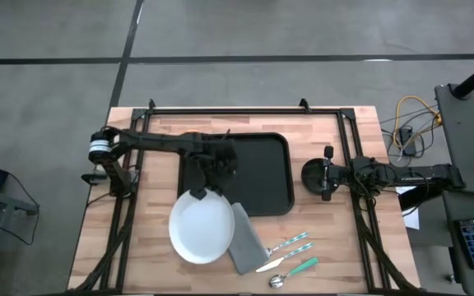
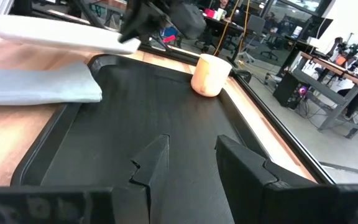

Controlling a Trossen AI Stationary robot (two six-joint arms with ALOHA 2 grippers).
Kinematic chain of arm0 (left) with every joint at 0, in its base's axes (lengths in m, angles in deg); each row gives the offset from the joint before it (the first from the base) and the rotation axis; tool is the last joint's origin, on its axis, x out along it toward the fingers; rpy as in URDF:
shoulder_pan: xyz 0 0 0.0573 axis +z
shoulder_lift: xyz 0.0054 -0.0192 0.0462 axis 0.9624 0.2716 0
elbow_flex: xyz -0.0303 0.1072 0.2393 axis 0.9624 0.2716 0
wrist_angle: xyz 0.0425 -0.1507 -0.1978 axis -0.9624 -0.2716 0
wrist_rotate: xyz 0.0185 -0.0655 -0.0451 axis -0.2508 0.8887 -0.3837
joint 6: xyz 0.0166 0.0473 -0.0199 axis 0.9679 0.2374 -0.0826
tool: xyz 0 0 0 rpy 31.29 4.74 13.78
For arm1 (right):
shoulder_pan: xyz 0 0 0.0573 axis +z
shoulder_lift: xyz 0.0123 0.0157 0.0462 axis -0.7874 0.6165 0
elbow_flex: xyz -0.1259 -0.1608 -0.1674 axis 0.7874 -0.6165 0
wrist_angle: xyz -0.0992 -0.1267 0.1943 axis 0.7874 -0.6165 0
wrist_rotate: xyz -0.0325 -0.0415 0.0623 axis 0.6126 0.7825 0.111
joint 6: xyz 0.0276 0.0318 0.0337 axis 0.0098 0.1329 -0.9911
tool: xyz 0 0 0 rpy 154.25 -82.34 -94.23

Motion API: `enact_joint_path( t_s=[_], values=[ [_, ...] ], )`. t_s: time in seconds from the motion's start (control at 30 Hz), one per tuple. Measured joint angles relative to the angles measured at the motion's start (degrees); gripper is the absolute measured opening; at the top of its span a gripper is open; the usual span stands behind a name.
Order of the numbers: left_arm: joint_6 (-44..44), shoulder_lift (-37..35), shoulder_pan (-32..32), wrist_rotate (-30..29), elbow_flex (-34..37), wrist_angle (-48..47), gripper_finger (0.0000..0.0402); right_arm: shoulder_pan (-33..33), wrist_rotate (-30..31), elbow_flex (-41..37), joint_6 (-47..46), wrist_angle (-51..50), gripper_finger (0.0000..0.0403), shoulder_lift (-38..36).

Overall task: Set up tray
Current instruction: Put the white plate on the black tray

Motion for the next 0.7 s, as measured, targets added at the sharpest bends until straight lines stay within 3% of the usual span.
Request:
enact_joint_path(
  t_s=[0.23, 0.53, 0.7],
  values=[
    [2.46, 5.19, 7.30, -0.30, -4.58, -6.61, 0.0000, -0.01, 0.00, 0.00, 0.00, -0.02, 0.0123, 0.00],
    [9.39, 16.69, 12.14, -0.49, -24.57, -22.68, 0.0000, -0.01, 0.01, -0.01, 0.00, 0.02, 0.0123, 0.04],
    [12.23, 22.15, 14.16, -0.60, -30.03, -27.73, 0.0000, 0.00, 0.00, -0.01, 0.00, -0.02, 0.0123, 0.07]
  ],
)
